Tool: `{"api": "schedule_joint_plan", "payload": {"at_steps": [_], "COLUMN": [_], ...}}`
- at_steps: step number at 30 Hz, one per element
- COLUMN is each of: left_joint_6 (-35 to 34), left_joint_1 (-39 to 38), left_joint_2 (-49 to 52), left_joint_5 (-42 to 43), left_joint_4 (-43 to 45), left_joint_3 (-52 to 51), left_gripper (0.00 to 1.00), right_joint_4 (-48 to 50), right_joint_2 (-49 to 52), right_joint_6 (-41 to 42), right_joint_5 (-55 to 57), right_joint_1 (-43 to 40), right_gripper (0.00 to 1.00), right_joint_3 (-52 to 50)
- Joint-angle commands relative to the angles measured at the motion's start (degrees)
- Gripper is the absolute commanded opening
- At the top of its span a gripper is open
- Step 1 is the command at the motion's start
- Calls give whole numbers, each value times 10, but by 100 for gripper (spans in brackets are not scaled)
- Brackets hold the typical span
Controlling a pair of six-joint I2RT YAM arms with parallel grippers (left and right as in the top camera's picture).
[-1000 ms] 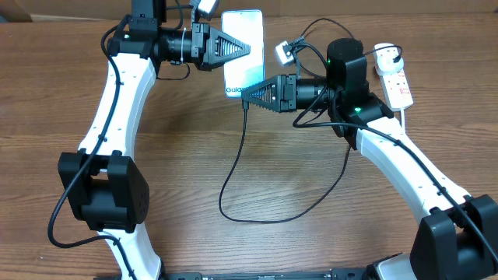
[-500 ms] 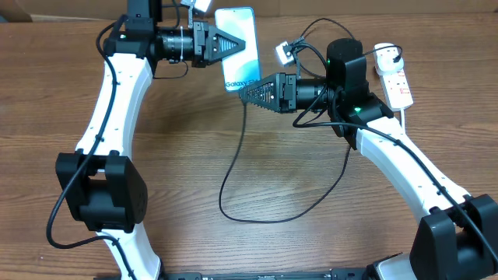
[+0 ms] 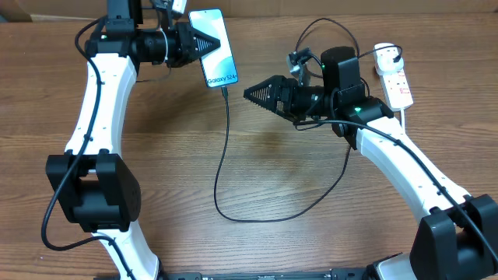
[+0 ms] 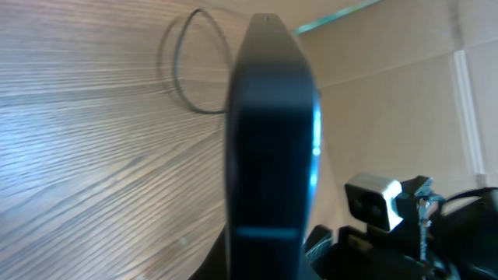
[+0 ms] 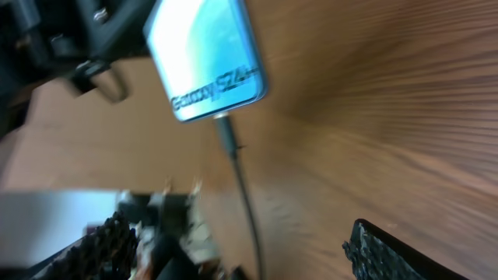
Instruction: Plug charger to phone and switch on socket
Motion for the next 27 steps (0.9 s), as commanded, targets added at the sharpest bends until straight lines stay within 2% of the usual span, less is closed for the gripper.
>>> {"api": "schedule_joint_plan", "payload": {"at_steps": [1, 14, 23, 27], "left_joint_6": [33, 23, -32, -37], "left_joint_1": [-22, -59, -59, -59], "left_joint_2": [-20, 99, 177, 208], "left_joint_5": [-62, -67, -63, -1], "left_joint_4": [-14, -5, 25, 58], "left_joint_3": [1, 1, 1, 1], "left_gripper": [4, 4, 4, 4], "right_joint_4": [-31, -62, -66, -66], "right_joint_2": [1, 1, 1, 1], "right_joint_6": [-34, -42, -44, -44], "right_joint_5": [120, 158, 171, 172], "right_joint_1": [-5, -5, -5, -5], "right_gripper": [86, 86, 87, 87], "right_joint_3": [7, 7, 7, 7]}}
